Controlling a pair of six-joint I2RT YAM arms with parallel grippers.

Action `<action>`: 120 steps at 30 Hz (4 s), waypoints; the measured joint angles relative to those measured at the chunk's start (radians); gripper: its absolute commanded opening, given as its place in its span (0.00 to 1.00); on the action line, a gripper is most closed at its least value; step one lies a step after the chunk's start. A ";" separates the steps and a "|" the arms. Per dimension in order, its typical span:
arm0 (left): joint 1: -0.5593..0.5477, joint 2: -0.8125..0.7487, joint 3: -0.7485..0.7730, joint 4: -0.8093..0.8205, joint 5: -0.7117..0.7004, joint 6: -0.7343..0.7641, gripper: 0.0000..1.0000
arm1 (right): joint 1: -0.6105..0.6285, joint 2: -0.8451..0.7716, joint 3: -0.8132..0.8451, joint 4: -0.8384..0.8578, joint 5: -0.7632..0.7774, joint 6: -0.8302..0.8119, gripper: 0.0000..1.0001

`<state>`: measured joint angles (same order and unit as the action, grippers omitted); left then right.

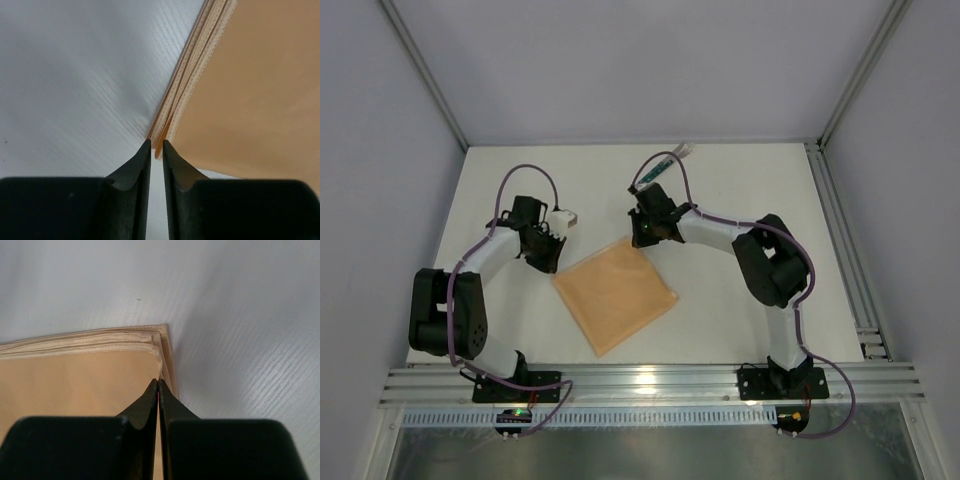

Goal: Fold the napkin into a case and place the utensils inside
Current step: Move the square-folded napkin to the center of the board, then smooth out the square-folded napkin at the center of the board.

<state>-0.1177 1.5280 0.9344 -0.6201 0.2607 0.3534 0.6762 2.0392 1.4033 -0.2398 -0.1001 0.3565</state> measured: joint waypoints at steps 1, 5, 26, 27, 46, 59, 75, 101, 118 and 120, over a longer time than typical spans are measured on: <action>0.000 0.000 -0.002 -0.002 0.000 0.004 0.32 | 0.002 0.000 0.000 0.003 0.000 0.000 0.04; 0.000 0.000 -0.002 -0.005 0.000 0.008 0.44 | 0.006 0.000 0.000 0.010 0.000 0.000 0.04; 0.000 0.061 -0.024 -0.001 -0.059 0.023 0.00 | 0.007 0.063 0.079 0.027 -0.008 0.005 0.10; 0.000 0.061 -0.029 -0.001 -0.060 0.024 0.00 | 0.007 0.067 0.083 0.027 -0.010 0.005 0.13; 0.000 0.005 -0.066 0.013 -0.100 0.042 0.20 | 0.133 -0.418 -0.343 -0.024 0.129 -0.008 0.04; -0.076 -0.250 -0.077 -0.040 -0.082 0.097 0.28 | 0.172 -0.413 -0.564 0.064 0.014 0.100 0.04; -0.170 -0.084 -0.187 0.040 -0.216 0.120 0.23 | 0.244 -0.434 -0.578 0.099 0.061 0.084 0.04; -0.168 -0.020 -0.127 0.001 -0.204 0.121 0.23 | 0.552 -0.113 -0.506 0.740 0.049 -0.158 0.04; -0.168 -0.010 -0.115 -0.008 -0.208 0.099 0.24 | 0.743 -0.291 -0.659 0.617 0.182 -0.206 0.04; -0.168 -0.012 -0.115 -0.008 -0.207 0.100 0.25 | 0.743 -0.325 -0.659 0.560 0.195 -0.195 0.04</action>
<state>-0.2859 1.5162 0.8196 -0.6281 0.0540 0.4530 1.4193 1.7145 0.7444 0.3202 0.0952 0.1619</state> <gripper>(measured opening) 0.239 0.038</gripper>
